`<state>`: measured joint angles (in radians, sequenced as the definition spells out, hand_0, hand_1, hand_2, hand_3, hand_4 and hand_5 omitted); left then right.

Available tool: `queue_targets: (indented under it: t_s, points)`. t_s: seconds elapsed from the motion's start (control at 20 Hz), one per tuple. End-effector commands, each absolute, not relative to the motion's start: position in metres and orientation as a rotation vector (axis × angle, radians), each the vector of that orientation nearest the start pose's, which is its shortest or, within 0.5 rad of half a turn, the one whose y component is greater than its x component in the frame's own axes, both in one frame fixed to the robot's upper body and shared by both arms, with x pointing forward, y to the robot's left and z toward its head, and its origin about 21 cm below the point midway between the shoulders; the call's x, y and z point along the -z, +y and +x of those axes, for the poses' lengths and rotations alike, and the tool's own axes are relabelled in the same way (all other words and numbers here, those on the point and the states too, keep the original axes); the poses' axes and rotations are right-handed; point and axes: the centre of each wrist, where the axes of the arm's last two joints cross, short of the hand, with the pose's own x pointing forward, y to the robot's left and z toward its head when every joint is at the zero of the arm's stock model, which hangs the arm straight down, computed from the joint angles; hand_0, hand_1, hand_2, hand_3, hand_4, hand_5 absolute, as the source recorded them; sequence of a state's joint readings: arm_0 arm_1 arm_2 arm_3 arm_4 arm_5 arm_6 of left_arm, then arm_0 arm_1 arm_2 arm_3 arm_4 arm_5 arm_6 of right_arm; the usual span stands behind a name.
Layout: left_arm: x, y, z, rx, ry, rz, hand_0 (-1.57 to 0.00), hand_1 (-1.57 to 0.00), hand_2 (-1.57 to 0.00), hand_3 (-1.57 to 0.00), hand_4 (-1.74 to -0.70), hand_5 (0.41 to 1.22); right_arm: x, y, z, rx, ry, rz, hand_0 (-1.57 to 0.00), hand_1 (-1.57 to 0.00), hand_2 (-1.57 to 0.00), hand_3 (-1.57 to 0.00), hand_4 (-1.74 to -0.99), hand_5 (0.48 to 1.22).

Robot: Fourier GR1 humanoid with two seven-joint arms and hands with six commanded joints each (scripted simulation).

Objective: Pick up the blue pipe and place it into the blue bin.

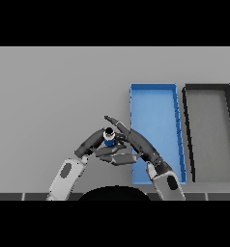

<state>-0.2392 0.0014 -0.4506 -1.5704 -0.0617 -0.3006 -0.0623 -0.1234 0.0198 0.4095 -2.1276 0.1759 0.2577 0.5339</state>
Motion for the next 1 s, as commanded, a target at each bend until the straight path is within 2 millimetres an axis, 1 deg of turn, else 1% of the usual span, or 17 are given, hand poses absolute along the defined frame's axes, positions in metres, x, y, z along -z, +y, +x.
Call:
queue_targets:
  t_s: [0.0,0.15,0.25,0.3,0.35,0.4,0.45,0.5,0.55,0.6,0.65,0.7,0.75,0.8,0.85,0.9,0.95]
  points:
    - [-0.051,0.099,0.267,0.781,-1.722,-0.598,-1.57,-1.57,-1.57,-1.57,-1.46,1.221,-0.157,-0.128,0.205,-0.717,-1.681,0.223,0.0,0.0,-0.05,0.0,-1.242,0.551]
    - [-0.047,0.101,0.263,0.772,-1.694,-0.611,-1.57,-1.57,-1.57,-1.57,-1.47,1.221,-0.172,-0.121,0.216,-0.768,-1.72,0.234,-0.01,-0.02,-0.07,0.0,-1.209,0.534]
    - [-0.051,0.102,0.264,0.775,-1.703,-0.588,-1.57,-1.57,-1.57,-1.57,-1.47,1.221,-0.181,-0.114,0.221,-0.796,-1.724,0.244,-0.02,-0.03,-0.08,0.0,-1.186,0.521]
    - [-0.051,0.102,0.267,0.778,-1.7,-0.574,-1.57,-1.57,-1.57,-1.57,-1.47,1.221,-0.183,-0.115,0.224,-0.809,-1.724,0.252,-0.03,-0.04,-0.09,0.0,-1.184,0.516]
    - [-0.052,0.102,0.265,0.784,-1.707,-0.58,-1.57,-1.57,-1.57,-1.57,-1.47,1.221,-0.183,-0.115,0.227,-0.818,-1.72,0.253,-0.03,-0.06,-0.11,-0.01,-1.192,0.507]
    - [-0.053,0.102,0.265,0.789,-1.708,-0.58,-1.57,-1.57,-1.57,-1.57,-1.47,1.221,-0.184,-0.112,0.229,-0.824,-1.718,0.257,-0.07,-0.11,-0.17,-0.04,-1.204,0.497]
    - [-0.049,0.105,0.263,0.797,-1.699,-0.574,-1.57,-1.57,-1.57,-1.57,-1.46,1.221,-0.184,-0.111,0.232,-0.835,-1.714,0.259,-0.17,-0.22,-0.26,-0.13,-1.233,0.487]
    - [-0.049,0.103,0.263,0.788,-1.693,-0.584,-1.57,-1.57,-1.57,-1.57,-1.52,1.221,-0.184,-0.104,0.234,-0.861,-1.708,0.269,-0.32,-0.36,-0.38,-0.24,-1.278,0.485]
    - [-0.05,0.102,0.263,0.791,-1.673,-0.575,-1.57,-1.57,-1.57,-1.57,-1.56,1.221,-0.185,-0.103,0.236,-0.867,-1.709,0.277,-0.51,-0.53,-0.54,-0.4,-1.331,0.489]
    - [-0.051,0.103,0.263,0.798,-1.668,-0.559,-1.57,-1.57,-1.57,-1.57,-1.59,1.221,-0.185,-0.1,0.239,-0.869,-1.705,0.285,-0.7,-0.7,-0.74,-0.6,-1.406,0.5]
    - [-0.048,0.102,0.262,0.797,-1.667,-0.546,-1.57,-1.57,-1.57,-1.57,-1.62,1.221,-0.183,-0.097,0.239,-0.865,-1.7,0.286,-0.88,-0.88,-0.91,-0.76,-1.467,0.518]
    - [-0.048,0.101,0.262,0.793,-1.671,-0.536,-1.57,-1.57,-1.57,-1.57,-1.64,1.221,-0.184,-0.096,0.24,-0.863,-1.698,0.289,-1.01,-1.02,-1.04,-0.87,-1.514,0.55]
    - [-0.048,0.102,0.261,0.789,-1.671,-0.555,-1.57,-1.57,-1.57,-1.51,-1.66,1.221,-0.184,-0.094,0.24,-0.856,-1.698,0.309,-1.13,-1.13,-1.15,-0.95,-1.551,0.596]
    - [-0.049,0.101,0.262,0.77,-1.672,-0.582,-1.57,-1.57,-1.57,-1.52,-1.68,1.221,-0.184,-0.091,0.239,-0.844,-1.711,0.339,-1.22,-1.22,-1.23,-1.02,-1.581,0.65]
    - [-0.047,0.1,0.26,0.746,-1.678,-0.608,-1.57,-1.57,-1.57,-1.53,-1.69,1.221,-0.182,-0.09,0.239,-0.828,-1.71,0.355,-1.29,-1.29,-1.3,-1.1,-1.606,0.765]
    - [-0.048,0.103,0.261,0.748,-1.676,-0.615,-1.57,-1.57,-1.57,-1.5,-1.7,1.221,-0.182,-0.09,0.24,-0.821,-1.717,0.367,-1.34,-1.34,-1.35,-1.19,-1.628,0.856]
    - [-0.052,0.1,0.263,0.751,-1.668,-0.609,-1.57,-1.57,-1.57,-1.49,-1.71,1.221,-0.182,-0.092,0.24,-0.82,-1.736,0.38,-1.39,-1.39,-1.4,-1.25,-1.648,0.929]
